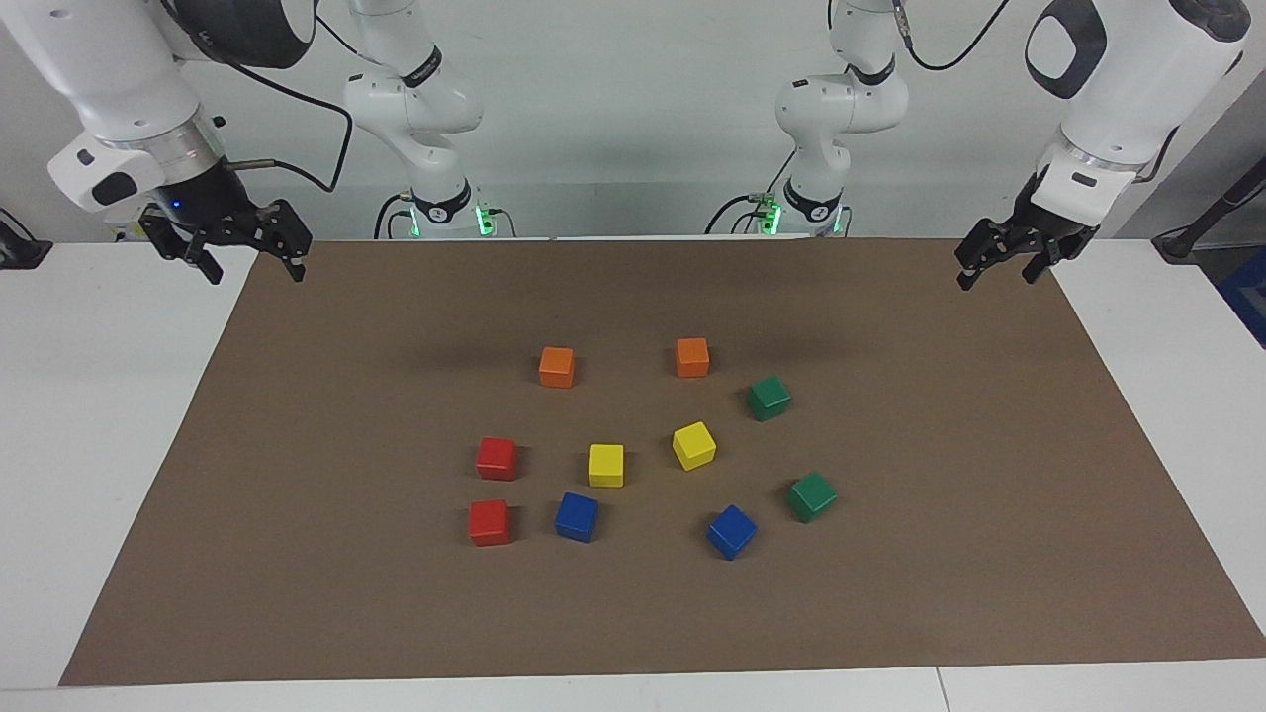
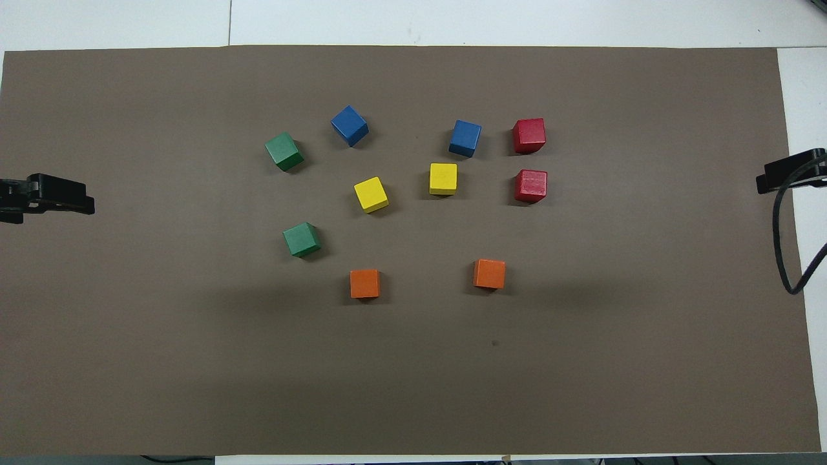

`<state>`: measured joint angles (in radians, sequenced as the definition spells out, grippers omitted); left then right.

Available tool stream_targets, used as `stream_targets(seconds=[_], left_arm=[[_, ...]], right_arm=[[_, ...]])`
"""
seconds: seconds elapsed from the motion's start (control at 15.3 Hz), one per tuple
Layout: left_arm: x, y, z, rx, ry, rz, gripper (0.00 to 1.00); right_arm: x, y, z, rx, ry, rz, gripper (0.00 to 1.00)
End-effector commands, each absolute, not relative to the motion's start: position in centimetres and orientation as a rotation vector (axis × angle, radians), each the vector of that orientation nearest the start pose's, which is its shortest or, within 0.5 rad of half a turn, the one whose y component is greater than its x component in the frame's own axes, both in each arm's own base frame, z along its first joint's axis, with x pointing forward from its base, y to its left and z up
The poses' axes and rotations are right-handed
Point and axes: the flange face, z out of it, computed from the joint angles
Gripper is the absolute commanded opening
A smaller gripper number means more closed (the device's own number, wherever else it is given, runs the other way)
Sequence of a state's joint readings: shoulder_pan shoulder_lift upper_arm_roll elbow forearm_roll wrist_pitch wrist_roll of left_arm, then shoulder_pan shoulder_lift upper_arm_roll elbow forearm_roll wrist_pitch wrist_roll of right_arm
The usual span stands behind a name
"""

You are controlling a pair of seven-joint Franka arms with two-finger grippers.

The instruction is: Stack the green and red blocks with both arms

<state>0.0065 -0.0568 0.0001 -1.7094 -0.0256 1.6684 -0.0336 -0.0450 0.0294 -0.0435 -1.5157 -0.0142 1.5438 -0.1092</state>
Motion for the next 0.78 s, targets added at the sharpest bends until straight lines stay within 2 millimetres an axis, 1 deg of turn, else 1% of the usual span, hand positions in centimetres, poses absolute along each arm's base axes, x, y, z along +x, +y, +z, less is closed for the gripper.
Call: stream_targets(seconds=[0.0, 0.33, 0.52, 0.65, 0.72], left_arm=[[54.8, 0.3, 59.9, -3.156, -0.046, -0.041, 1.0], [54.8, 0.0, 59.8, -3.158, -0.046, -0.046, 1.0], [55.4, -0.8, 60.5, -3.158, -0.042, -0.128, 1.0], [55.6, -1.1, 60.5, -3.158, -0.04, -0.154, 1.0], [55.6, -0.9, 60.3, -3.16, -0.065, -0.147, 1.0]], right_arm=[[55.3, -5.6, 63.3, -3.153, -0.06, 0.007, 1.0], [55.3, -5.6, 63.4, -3.153, -0.06, 0.007, 1.0], [55.2, -5.6, 63.7, -3.154, -0.057, -0.005, 1.0], [55.1, -5.6, 64.0, -3.156, -0.055, -0.012, 1.0], [55.1, -5.7, 63.9, -3.156, -0.053, -0.009, 1.0]])
